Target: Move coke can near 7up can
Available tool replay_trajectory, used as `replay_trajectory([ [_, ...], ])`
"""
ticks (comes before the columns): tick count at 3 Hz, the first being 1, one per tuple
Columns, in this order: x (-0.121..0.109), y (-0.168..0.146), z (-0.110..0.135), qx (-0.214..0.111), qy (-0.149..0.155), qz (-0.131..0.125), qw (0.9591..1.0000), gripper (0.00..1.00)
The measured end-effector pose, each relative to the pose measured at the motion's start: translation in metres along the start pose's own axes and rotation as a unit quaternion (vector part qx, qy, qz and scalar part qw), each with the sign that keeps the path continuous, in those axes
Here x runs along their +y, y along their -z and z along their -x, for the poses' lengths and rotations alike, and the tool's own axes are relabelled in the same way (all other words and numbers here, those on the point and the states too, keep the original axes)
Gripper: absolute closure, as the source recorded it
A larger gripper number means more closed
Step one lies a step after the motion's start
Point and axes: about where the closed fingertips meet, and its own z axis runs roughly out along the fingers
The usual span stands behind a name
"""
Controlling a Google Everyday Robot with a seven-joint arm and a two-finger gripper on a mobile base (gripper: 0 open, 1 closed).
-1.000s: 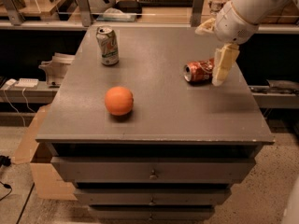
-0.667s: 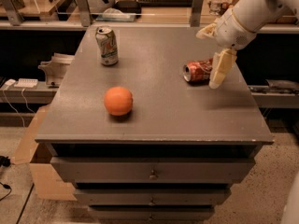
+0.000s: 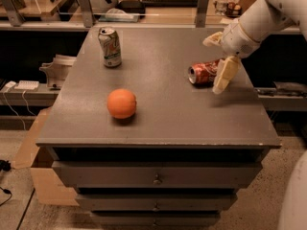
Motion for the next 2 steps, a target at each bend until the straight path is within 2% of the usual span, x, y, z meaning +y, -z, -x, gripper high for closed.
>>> replay_trajectory([
  [1,-0.0025,-0.0095,-0.0054,-0.002,-0.006,0.01,0.9999,0.0],
  [2,-0.0044,-0.0157,-0.0089,-0.001,-0.011,0.018,0.9998,0.17],
])
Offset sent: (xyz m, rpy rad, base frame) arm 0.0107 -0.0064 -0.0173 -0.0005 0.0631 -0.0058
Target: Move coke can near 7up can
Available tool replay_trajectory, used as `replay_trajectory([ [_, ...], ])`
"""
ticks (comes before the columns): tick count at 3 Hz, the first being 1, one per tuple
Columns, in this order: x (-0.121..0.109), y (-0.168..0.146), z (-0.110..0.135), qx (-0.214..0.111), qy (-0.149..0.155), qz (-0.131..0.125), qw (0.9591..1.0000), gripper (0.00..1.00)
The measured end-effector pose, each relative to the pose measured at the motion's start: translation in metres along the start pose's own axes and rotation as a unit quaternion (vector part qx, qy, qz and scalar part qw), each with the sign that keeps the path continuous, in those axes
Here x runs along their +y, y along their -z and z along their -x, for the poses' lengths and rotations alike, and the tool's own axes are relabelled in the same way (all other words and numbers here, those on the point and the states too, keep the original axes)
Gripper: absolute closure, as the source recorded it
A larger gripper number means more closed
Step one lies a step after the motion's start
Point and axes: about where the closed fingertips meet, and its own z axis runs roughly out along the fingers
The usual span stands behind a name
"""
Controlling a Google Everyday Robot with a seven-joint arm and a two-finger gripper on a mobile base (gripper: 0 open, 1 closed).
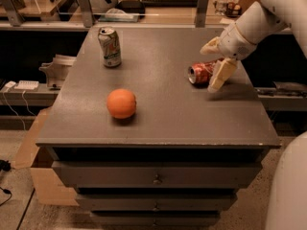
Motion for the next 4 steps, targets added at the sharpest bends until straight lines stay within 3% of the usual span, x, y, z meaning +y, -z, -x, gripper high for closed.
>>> replay_trajectory([
  [3,0.002,-0.016,-0.004,0.001,-0.004,0.022,0.9997,0.88],
  [4,0.002,-0.014,-0.003,0.001,-0.004,0.022,0.9997,1.0],
])
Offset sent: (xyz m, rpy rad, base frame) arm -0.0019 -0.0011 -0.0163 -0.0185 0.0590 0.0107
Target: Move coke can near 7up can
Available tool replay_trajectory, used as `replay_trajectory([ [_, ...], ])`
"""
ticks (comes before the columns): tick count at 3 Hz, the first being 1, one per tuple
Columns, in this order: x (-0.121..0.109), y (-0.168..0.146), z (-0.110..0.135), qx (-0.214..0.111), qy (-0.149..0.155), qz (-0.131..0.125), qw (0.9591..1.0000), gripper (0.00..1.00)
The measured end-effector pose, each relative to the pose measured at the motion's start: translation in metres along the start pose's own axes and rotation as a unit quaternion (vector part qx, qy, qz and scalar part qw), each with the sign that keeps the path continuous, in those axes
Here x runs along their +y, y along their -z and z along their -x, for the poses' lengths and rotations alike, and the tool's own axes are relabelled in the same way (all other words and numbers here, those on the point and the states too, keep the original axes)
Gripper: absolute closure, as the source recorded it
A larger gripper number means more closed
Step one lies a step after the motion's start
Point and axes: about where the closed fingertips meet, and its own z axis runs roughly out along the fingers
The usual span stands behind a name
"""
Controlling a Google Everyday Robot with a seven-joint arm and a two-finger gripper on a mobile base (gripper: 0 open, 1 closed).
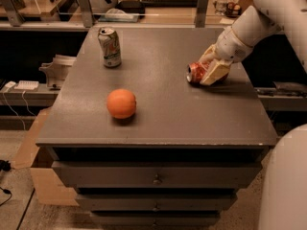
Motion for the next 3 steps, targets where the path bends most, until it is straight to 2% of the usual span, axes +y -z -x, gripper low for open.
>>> replay_trajectory([
  [1,-0.013,0.039,0.021,-0.024,0.02,-0.044,0.9985,1.0],
  [2,-0.013,0.039,0.021,-0.024,0.02,-0.044,0.9985,1.0],
  [3,-0.015,0.038,0.046,-0.031,0.028,-0.044,0.9982,1.0],
])
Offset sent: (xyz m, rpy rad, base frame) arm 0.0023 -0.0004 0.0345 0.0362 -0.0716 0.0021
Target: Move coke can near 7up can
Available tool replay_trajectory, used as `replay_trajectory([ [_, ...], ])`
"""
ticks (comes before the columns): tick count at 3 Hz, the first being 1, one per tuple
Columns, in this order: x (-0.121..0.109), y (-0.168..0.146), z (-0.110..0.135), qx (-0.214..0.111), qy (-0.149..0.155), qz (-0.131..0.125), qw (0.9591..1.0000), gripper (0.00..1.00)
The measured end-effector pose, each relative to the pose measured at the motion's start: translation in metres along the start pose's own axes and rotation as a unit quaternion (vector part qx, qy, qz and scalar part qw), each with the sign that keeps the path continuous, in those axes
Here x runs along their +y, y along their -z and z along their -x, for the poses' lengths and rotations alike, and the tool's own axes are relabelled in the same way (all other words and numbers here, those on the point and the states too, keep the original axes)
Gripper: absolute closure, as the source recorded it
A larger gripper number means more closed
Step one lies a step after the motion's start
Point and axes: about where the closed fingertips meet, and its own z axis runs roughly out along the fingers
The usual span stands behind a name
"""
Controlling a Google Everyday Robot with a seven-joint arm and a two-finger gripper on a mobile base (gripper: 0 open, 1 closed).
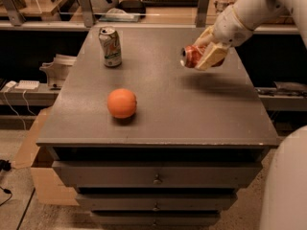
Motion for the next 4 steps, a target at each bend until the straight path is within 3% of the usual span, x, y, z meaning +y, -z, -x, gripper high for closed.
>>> replay_trajectory([
  [1,-0.004,0.005,0.051,-0.005,0.036,-0.006,0.9993,1.0],
  [2,-0.004,-0.011,0.089,0.006,0.055,0.005,0.9985,1.0],
  [4,-0.014,-0.076,0.152,0.016,0.074,0.043,0.9962,1.0],
])
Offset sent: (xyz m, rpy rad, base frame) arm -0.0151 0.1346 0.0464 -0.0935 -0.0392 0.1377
